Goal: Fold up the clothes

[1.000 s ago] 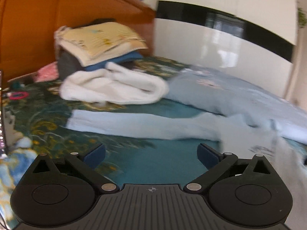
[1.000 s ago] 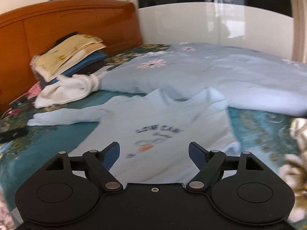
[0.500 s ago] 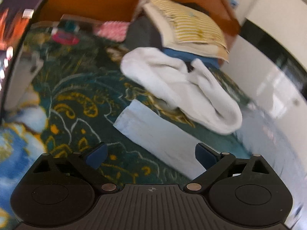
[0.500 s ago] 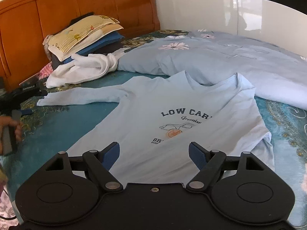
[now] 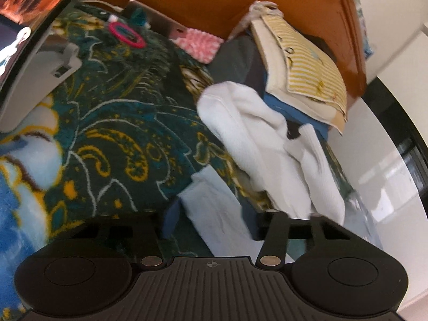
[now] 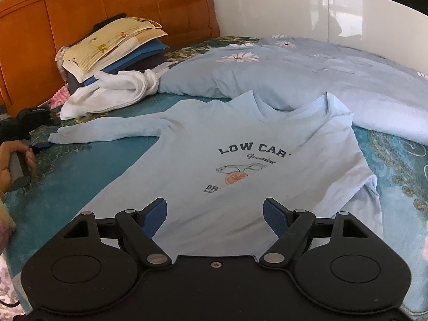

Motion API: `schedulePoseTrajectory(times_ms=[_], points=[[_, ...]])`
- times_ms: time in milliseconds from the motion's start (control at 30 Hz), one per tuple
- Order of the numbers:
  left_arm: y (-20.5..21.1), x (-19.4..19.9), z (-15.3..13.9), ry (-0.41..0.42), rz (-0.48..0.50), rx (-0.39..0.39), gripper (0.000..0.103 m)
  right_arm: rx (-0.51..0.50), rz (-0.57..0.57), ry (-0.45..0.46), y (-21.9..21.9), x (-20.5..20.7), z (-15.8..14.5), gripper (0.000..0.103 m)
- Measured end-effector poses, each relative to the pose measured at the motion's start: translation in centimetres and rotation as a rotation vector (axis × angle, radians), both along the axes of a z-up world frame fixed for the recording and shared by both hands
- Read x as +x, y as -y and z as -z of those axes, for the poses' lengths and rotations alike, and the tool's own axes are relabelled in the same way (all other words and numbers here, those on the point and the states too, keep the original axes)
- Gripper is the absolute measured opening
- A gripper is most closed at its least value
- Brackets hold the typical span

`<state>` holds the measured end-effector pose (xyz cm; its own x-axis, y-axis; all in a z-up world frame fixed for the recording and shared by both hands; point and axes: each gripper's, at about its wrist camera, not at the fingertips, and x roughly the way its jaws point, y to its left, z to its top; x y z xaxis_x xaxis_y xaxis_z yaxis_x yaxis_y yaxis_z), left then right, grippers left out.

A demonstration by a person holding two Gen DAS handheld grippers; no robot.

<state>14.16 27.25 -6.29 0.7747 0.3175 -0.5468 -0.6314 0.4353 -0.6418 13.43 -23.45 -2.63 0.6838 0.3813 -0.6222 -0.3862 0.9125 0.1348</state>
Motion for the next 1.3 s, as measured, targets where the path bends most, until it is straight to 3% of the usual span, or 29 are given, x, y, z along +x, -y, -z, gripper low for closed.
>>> schedulePoseTrajectory(times_ms=[67, 167, 300, 467, 933, 1233, 1300], points=[[-0.3, -0.4, 0.4, 0.021, -0.017, -0.026, 0.017, 0.004, 0.001, -0.004, 0.1, 0.0, 0.1, 0.078], [-0.3, -1.7, 0.4, 0.071, -0.018, -0.045, 0.012, 0.005, 0.003, -0.007, 0.3, 0.0, 0.2, 0.078], [0.6, -4.2, -0.5, 0.119, -0.009, -0.008, 0.012, 0.01, 0.004, -0.012, 0.6, 0.0, 0.4, 0.078], [0.6, -4.9, -0.7, 0.084, -0.021, 0.014, 0.012, 0.004, -0.002, -0.019, 0.5, -0.1, 0.6, 0.078], [0.0, -5.5, -0.1, 0.079, -0.018, -0.019, 0.012, 0.012, -0.003, -0.02, 0.6, -0.6, 0.6, 0.078], [2.8, -4.5, -6.1, 0.239, 0.129, 0.112, 0.012, 0.039, 0.015, -0.014, 1.2, -0.8, 0.4, 0.078], [3.8, -4.3, -6.9, 0.233, 0.136, 0.136, 0.012, 0.044, 0.017, -0.01, 1.3, -0.9, 0.3, 0.078]])
